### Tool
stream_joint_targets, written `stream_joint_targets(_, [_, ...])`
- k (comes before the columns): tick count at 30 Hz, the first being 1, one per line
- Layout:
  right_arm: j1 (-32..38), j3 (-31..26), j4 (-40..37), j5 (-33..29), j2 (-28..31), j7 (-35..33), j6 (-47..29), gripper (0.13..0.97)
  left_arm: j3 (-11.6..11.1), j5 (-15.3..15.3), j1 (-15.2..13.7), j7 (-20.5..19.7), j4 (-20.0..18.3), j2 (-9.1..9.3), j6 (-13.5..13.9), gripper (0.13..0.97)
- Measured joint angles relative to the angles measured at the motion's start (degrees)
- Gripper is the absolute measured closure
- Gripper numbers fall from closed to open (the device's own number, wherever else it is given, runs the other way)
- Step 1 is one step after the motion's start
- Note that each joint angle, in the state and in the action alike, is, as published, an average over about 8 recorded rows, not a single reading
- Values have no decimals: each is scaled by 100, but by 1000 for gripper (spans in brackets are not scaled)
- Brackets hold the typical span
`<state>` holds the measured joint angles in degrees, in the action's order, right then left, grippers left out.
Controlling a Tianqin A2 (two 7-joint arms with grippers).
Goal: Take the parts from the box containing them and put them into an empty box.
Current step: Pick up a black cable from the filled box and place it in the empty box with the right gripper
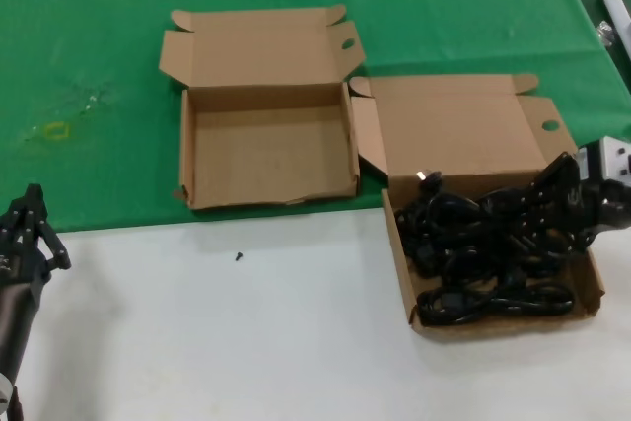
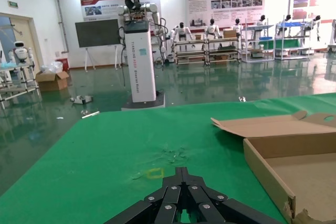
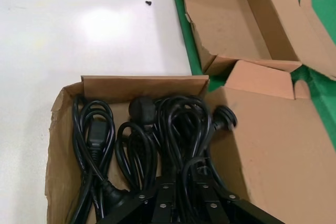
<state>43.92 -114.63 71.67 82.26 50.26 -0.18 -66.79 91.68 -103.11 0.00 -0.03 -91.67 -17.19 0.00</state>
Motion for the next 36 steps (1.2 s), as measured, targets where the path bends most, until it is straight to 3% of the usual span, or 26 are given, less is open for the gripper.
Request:
stream_joint_targets(8, [220,69,46,89,120,-31,-224,907,0,0,0,0,0,0,0,954])
stream_joint_targets(20, [648,154,85,218,114,-145,-437,910,0,-1,0,2,0,0,0,954])
stream_joint_targets(36, [1284,-43,-115,155,-704,-266,-207,911,0,-1,0,2,0,0,0,954])
